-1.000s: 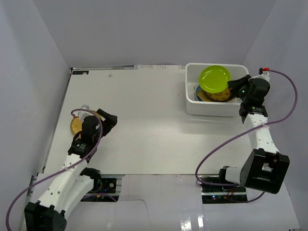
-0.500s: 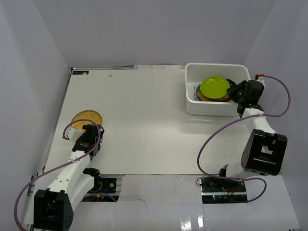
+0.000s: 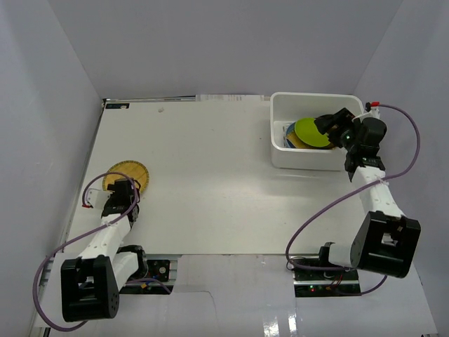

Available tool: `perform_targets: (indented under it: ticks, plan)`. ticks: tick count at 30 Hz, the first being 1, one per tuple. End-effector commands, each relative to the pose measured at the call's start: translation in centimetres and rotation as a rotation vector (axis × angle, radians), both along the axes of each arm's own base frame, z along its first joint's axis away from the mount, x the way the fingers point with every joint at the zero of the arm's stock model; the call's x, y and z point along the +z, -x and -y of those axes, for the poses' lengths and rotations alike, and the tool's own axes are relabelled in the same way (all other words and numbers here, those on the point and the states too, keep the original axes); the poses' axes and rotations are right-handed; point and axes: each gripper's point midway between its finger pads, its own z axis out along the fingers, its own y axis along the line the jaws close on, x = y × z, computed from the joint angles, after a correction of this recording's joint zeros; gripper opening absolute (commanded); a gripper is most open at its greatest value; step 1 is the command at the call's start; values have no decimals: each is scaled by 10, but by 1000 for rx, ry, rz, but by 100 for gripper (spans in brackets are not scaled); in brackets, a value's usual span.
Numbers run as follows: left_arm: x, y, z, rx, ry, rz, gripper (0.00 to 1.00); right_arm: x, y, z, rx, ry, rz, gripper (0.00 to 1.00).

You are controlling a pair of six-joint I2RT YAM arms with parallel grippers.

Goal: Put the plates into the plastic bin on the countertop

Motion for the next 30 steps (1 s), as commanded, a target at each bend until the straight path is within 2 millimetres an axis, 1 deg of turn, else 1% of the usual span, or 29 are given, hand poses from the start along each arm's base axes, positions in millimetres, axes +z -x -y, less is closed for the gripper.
perform_targets:
  ticks: [1, 2, 3, 4, 5, 6, 7, 8, 9, 10, 11, 12, 13, 14, 16, 17, 19, 20, 21, 23, 24, 25, 26, 27, 29, 30]
  plan:
    - [-7, -8, 2, -7, 33, 7, 79, 32, 22, -48, 189, 5, 118, 73]
    - [-6, -10, 2, -10, 32, 6, 75, 37, 31, -67, 244, 3, 141, 72]
    - [-5, -11, 1, -11, 31, 12, 73, 38, 34, -77, 275, 2, 145, 72]
    - [-6, -12, 2, -17, 31, 17, 71, 41, 42, -90, 312, 5, 160, 72]
    - [-2, -17, 1, -22, 29, 46, 70, 43, 53, -120, 396, 2, 170, 72]
    - [-2, -20, 3, -31, 35, 61, 67, 47, 61, -134, 433, 7, 189, 72]
    - [1, -25, 4, -38, 39, 91, 65, 45, 68, -149, 476, 4, 189, 72]
    - [-4, -24, 5, -45, 44, 83, 63, 45, 84, -180, 568, -2, 197, 73]
    - [-6, -24, 5, -49, 46, 80, 61, 45, 91, -192, 600, 3, 204, 74]
    - [-7, -26, 7, -57, 50, 77, 54, 46, 98, -205, 629, 1, 208, 74]
    - [-9, -26, 6, -59, 48, 69, 51, 44, 114, -227, 691, -1, 209, 74]
    - [-11, -25, 6, -64, 44, 60, 49, 40, 117, -235, 699, 7, 205, 75]
    - [-11, -27, 6, -67, 43, 64, 43, 39, 123, -244, 723, 8, 202, 75]
    - [-12, -26, 4, -64, 42, 66, 40, 36, 135, -259, 769, 6, 195, 75]
    - [-16, -23, 4, -70, 45, 66, 33, 30, 143, -272, 796, 15, 187, 75]
    - [-14, -29, 5, -84, 55, 95, 25, 29, 154, -284, 834, 19, 186, 75]
    - [-12, -32, 9, -117, 58, 110, 13, 23, 162, -297, 871, 32, 171, 75]
    - [-11, -34, 14, -146, 71, 119, 5, 20, 170, -305, 901, 35, 167, 75]
    - [-9, -36, 16, -163, 75, 127, 1, 15, 171, -310, 909, 40, 156, 75]
    - [-1, -40, 24, -213, 87, 155, 0, 10, 179, -321, 943, 41, 142, 77]
    - [7, -43, 28, -240, 90, 187, 0, 4, 179, -326, 952, 46, 126, 77]
    - [14, -47, 33, -269, 99, 215, 0, 1, 184, -332, 970, 43, 116, 78]
    - [20, -50, 45, -337, 125, 243, 0, -4, 183, -338, 976, 39, 99, 82]
    - [35, -54, 51, -375, 128, 302, 0, -6, 186, -343, 987, 34, 90, 86]
    - [52, -59, 66, -477, 135, 361, 0, -12, 184, -347, 973, 22, 61, 92]
    - [61, -59, 83, -566, 173, 393, 0, -17, 183, -350, 965, 21, 41, 94]
